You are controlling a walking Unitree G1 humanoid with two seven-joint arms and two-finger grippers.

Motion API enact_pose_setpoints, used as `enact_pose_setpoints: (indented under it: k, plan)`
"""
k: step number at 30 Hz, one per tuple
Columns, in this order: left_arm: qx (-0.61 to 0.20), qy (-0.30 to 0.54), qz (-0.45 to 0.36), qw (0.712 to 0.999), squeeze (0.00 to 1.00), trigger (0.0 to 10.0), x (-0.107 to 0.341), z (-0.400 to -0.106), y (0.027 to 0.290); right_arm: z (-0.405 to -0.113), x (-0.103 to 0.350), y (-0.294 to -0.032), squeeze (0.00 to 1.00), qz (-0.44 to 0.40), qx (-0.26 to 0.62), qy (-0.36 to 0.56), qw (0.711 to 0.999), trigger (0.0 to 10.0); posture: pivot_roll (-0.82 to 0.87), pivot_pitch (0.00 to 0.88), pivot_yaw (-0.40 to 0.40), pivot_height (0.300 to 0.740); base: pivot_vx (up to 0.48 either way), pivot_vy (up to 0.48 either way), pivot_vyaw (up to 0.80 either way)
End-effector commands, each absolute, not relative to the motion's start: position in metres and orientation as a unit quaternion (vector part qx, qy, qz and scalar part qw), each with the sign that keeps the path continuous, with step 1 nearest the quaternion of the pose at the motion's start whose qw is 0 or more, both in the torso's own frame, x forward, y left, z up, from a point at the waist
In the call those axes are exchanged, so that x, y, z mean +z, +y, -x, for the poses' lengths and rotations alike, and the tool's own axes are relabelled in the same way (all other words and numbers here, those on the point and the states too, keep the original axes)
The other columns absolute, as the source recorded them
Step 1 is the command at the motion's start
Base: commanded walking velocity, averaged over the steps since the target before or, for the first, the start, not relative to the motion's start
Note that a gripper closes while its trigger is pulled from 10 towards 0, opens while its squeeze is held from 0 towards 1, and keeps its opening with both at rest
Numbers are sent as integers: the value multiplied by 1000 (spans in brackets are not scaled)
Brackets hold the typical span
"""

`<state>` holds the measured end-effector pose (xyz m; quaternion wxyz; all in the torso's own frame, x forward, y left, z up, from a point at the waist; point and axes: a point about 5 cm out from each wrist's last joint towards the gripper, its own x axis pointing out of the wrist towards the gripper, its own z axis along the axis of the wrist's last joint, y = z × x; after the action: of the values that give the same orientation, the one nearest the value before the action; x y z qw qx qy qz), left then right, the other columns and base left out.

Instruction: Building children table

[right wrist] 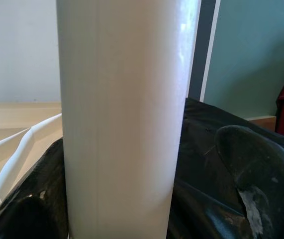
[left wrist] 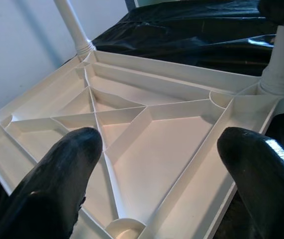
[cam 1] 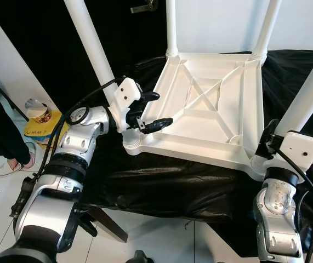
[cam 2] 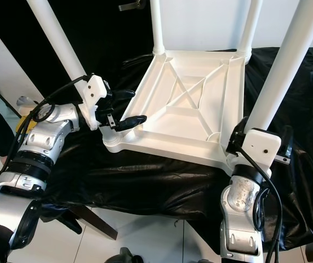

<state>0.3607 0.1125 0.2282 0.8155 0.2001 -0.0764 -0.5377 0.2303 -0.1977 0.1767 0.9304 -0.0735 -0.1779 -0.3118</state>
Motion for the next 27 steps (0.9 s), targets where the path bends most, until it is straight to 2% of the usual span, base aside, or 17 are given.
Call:
enact_pose_setpoints:
  k: [1, 9, 16, 17, 18, 19, 20, 21, 24, 27]
  plan:
    - [-498, -66, -204, 840, 0, 10000, 232, -368, 134, -210, 168, -231, 0, 82, -421, -151, 891, 10000, -150, 70, 123, 740, 0, 0, 0]
    - [-492, -73, -206, 843, 0, 10000, 234, -370, 137, -214, 170, -231, 0, 88, -419, -155, 891, 10000, -141, 65, 108, 740, 0, 0, 0]
    - [-479, -76, -205, 850, 0, 10000, 234, -369, 142, -218, 170, -227, 0, 85, -395, -153, 902, 10000, -124, 72, 90, 740, 0, 0, 0]
    - [-468, -76, -205, 856, 0, 10000, 233, -369, 144, -223, 169, -224, 0, 78, -368, -150, 914, 10000, -122, 72, 84, 740, 0, 0, 0]
    - [-468, -76, -205, 856, 0, 10000, 233, -369, 144, -223, 169, -224, 0, 78, -368, -150, 914, 10000, -122, 72, 84, 740, 0, 0, 0]
    - [-457, -77, -202, 863, 0, 10000, 231, -369, 146, -230, 167, -218, 0, 63, -327, -147, 932, 10000, -122, 71, 76, 740, 0, 0, 0]
    - [-457, -77, -202, 863, 0, 10000, 231, -369, 146, -230, 167, -218, 0, 63, -327, -147, 932, 10000, -122, 71, 76, 740, 0, 0, 0]
    - [-443, -83, -199, 871, 0, 10000, 230, -369, 146, -239, 165, -210, 0, 41, -270, -138, 952, 10000, -120, 71, 68, 740, 0, 0, 0]
    - [-423, -85, -191, 882, 0, 10000, 228, -369, 146, -242, 167, -207, 0, 46, -246, -144, 958, 10000, -116, 69, 60, 740, 0, 0, 0]
    - [-372, -88, -184, 906, 0, 10000, 224, -372, 145, -245, 168, -207, 0, 46, -224, -145, 963, 10000, -113, 67, 51, 740, 0, 0, 0]
